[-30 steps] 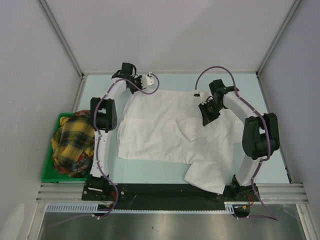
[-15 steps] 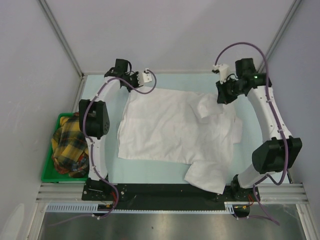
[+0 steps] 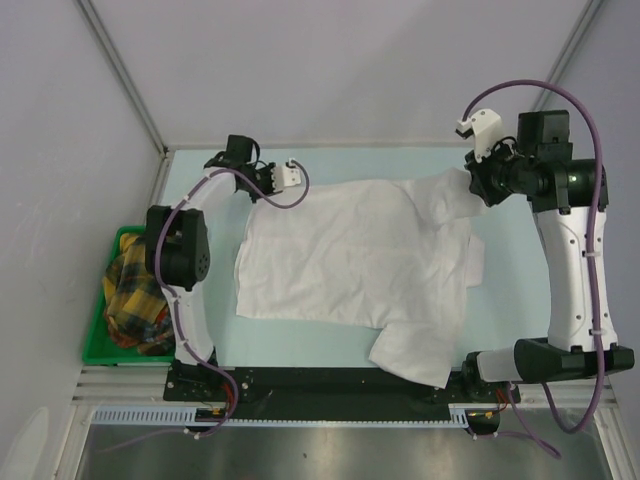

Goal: Fold and stack the long sleeve shirts
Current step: Fold the shirt

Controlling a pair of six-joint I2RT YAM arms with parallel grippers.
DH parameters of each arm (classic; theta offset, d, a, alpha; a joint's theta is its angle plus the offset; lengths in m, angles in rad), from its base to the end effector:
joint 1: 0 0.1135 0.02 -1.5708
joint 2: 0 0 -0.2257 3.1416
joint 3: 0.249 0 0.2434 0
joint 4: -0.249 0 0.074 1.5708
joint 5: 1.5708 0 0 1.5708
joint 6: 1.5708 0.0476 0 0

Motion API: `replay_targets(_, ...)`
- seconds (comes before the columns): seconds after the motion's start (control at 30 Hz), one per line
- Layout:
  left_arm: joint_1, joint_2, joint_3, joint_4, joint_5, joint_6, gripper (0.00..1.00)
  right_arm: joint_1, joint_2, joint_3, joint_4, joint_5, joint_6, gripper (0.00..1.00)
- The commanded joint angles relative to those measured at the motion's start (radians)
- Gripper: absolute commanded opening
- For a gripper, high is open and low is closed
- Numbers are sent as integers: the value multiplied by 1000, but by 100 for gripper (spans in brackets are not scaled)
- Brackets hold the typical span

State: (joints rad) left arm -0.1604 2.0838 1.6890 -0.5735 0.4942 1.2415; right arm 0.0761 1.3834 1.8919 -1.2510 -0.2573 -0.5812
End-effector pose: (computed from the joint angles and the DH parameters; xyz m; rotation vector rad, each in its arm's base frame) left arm 0.4281 -0.0921 0.1793 1.6770 1.6980 -0.1342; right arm 0.2416 0.0306 0.4213 -0.8586 2.1162 0.0352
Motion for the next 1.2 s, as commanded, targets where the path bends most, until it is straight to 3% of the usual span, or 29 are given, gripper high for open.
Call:
replay_targets(0.0,9,-122,-77,57,53,55,0,19,-58,85,-77,78,-6,0)
replay_targets(0.23,19,-223,-230,66,56,116,0,54,-141,136,-120,177,1,0)
replay_targets(0.5,35,-317,-365,64,35,202,0,73,-250,128,-238,173,7,0)
replay_targets(0.83,29,-375,-526,7,20,315,1,80,-417,-134,-265,81,21,0)
replay_targets(1.0,4,-332,-529,20,-32,270,8,82,-397,-206,-225,98,-14,0)
replay_targets(1.17,-1,-288,-493,18,-69,167,28,82,-347,-206,-171,84,-25,0)
